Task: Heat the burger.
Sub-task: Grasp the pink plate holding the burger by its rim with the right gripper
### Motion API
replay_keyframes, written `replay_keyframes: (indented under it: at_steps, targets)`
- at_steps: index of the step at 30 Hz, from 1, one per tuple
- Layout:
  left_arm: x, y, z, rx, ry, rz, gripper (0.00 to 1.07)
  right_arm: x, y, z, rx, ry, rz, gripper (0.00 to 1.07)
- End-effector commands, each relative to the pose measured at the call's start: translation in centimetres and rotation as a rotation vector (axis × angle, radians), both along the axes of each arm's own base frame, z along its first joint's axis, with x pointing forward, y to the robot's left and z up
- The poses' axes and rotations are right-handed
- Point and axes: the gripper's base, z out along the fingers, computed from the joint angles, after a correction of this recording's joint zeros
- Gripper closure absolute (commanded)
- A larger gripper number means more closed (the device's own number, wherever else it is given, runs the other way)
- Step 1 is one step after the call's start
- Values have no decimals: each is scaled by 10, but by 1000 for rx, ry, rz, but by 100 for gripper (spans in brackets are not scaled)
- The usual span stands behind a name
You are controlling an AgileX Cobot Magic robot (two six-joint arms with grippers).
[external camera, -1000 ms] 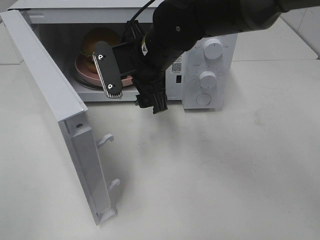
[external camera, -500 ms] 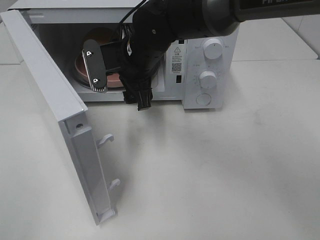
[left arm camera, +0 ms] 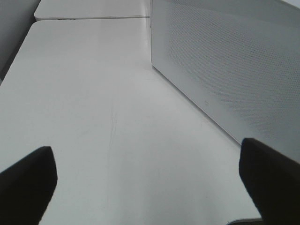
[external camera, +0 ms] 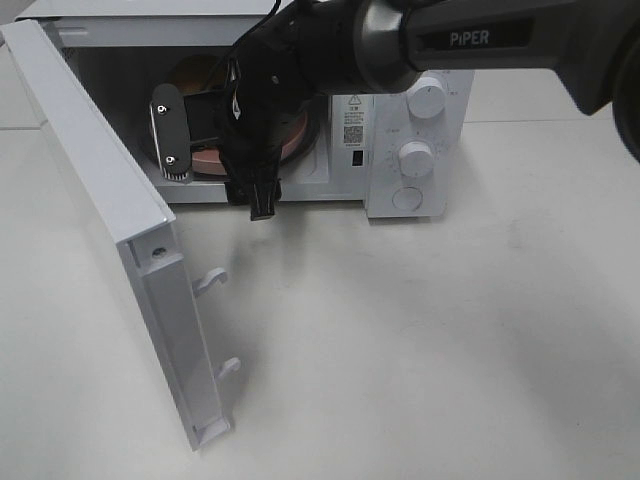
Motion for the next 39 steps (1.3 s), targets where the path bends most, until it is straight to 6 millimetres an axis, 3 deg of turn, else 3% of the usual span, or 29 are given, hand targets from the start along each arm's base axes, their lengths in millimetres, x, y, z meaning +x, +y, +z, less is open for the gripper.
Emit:
replay_keyframes:
  at_steps: [1, 15, 24, 26, 27, 28, 29, 30, 31, 32, 33, 34, 35, 39]
  targets:
    - [0, 0, 0, -8, -15, 6, 9, 5, 2, -1, 3, 2, -18, 28]
    - [0, 0, 0, -8, -15, 6, 9, 32, -8, -16, -1, 19, -80, 31]
    - [0, 0, 0, -8, -15, 6, 9, 37, -13, -29, -2, 52, -94, 34]
    - [0, 0, 0, -8, -15, 6, 9, 39, -16, -30, -14, 52, -87, 39]
    - [0, 0, 0, -8, -15, 6, 9, 40, -17, -30, -23, 46, -74, 49]
    - [0, 0, 0, -8, -15, 6, 9, 40, -17, -30, -23, 46, -74, 49]
    - [0, 0, 0, -8, -15, 6, 9, 40, -17, -30, -24, 45, -72, 56]
    - [0, 0, 0, -8, -15, 6, 9, 40, -16, -30, -21, 45, -72, 72]
    - [0, 0, 0, -8, -15, 6, 9, 40, -16, -30, -21, 45, -72, 72]
    - [0, 0, 0, -8, -15, 6, 9, 39, -16, -30, -11, 56, -79, 88]
    - [0, 0, 0, -8, -15, 6, 9, 39, -16, -31, -9, 60, -85, 95]
    - [0, 0, 0, -8, -15, 6, 9, 39, -16, -31, -9, 60, -85, 95]
    - [0, 0, 0, -8, -15, 6, 9, 38, -17, -31, -15, 69, -91, 107]
    - [0, 0, 0, -8, -15, 6, 9, 38, -17, -32, -21, 75, -93, 107]
